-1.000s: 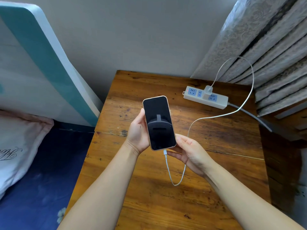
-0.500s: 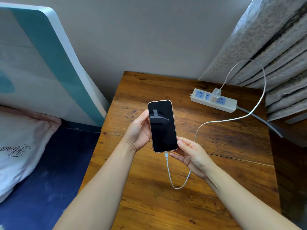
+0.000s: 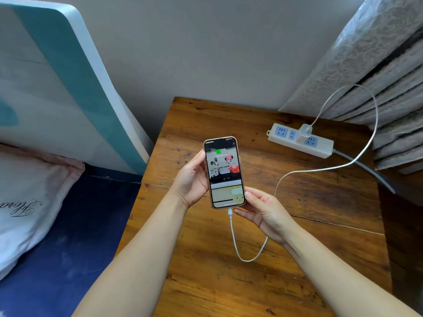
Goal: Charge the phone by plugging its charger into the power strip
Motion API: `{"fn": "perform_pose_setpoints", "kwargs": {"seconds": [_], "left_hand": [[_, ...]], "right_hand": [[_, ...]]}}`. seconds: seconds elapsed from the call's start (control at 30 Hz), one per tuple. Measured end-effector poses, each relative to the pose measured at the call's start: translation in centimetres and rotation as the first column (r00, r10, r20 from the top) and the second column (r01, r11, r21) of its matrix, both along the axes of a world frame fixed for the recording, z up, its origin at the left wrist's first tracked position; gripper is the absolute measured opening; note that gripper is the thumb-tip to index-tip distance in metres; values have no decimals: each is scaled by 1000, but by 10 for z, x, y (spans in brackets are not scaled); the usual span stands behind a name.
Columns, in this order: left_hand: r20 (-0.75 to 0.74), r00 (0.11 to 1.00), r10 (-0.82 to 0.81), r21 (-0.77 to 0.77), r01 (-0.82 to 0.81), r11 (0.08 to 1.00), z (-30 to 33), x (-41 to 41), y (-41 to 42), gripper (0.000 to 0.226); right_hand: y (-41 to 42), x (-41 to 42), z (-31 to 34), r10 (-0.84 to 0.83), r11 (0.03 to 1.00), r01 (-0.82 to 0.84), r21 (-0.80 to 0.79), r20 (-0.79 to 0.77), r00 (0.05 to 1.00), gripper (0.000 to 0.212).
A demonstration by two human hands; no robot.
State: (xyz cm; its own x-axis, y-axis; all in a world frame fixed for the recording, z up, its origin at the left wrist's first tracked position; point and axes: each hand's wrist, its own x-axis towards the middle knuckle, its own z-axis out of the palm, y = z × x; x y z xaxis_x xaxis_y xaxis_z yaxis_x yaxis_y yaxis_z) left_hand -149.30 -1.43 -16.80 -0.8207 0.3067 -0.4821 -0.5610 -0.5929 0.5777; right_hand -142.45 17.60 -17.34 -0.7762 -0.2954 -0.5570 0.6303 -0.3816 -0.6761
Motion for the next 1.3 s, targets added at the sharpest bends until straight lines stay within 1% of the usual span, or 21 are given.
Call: {"fn": "perform_pose_setpoints", "kwargs": {"seconds": [0.07, 0.13, 0.2, 0.27, 0.33, 0.47, 0.53, 0.7, 0.83, 0.93, 1.03, 1.1, 1.17, 1.2, 1.3], "left_hand": [[15, 1000, 4, -1, -4, 1000, -3, -3, -2, 43], [31, 999, 30, -28, -30, 999, -7, -9, -6, 35], [63, 995, 71, -67, -67, 995, -13, -20, -12, 27], [85, 992, 93, -142, -80, 987, -19, -31, -19, 23], [92, 993, 74, -250, -49, 967, -25, -45, -27, 23], [100, 994, 44, -419, 2, 908, -40, -74, -40, 24], [106, 994, 4, -501, 50, 864, -48, -86, -46, 24], [150, 984, -93, -668, 171, 724, -66, -104, -56, 34], [168, 967, -191, -788, 248, 563, -71, -108, -58, 40], [149, 962, -229, -834, 247, 494, -76, -108, -56, 38], [121, 955, -270, -868, 234, 438, -79, -107, -55, 32], [115, 943, -314, -893, 236, 383, -79, -106, -56, 35], [127, 919, -372, -925, 245, 290, -81, -107, -59, 38], [130, 916, -380, -936, 240, 258, -84, -109, -61, 40], [149, 922, -359, -944, 241, 226, -89, -107, -65, 47]], "right_hand": [[-2, -2, -1, 5, 999, -5, 45, -7, 1000, 29], [-6, -6, -3, 36, 981, -32, 190, -22, 999, 26], [-11, -13, -8, 83, 935, -71, 348, -18, 996, 25], [-17, -22, -14, 113, 891, -101, 442, 0, 994, 28], [-24, -34, -22, 114, 875, -116, 470, 32, 993, 30], [-44, -58, -38, 57, 902, -106, 419, 129, 990, 29], [-53, -69, -46, 28, 902, -95, 420, 162, 986, 29], [-67, -84, -63, -24, 891, -81, 447, 223, 974, 31], [-72, -88, -71, -33, 853, -96, 513, 237, 971, 30], [-74, -87, -75, -34, 803, -102, 587, 216, 976, 30], [-76, -84, -76, -55, 786, -87, 612, 210, 976, 30], [-78, -82, -76, -70, 788, -77, 611, 214, 974, 31], [-80, -81, -76, -90, 789, -61, 612, 213, 973, 31], [-81, -81, -77, -95, 785, -57, 617, 210, 973, 31], [-83, -79, -77, -97, 778, -57, 626, 208, 973, 31]]}}
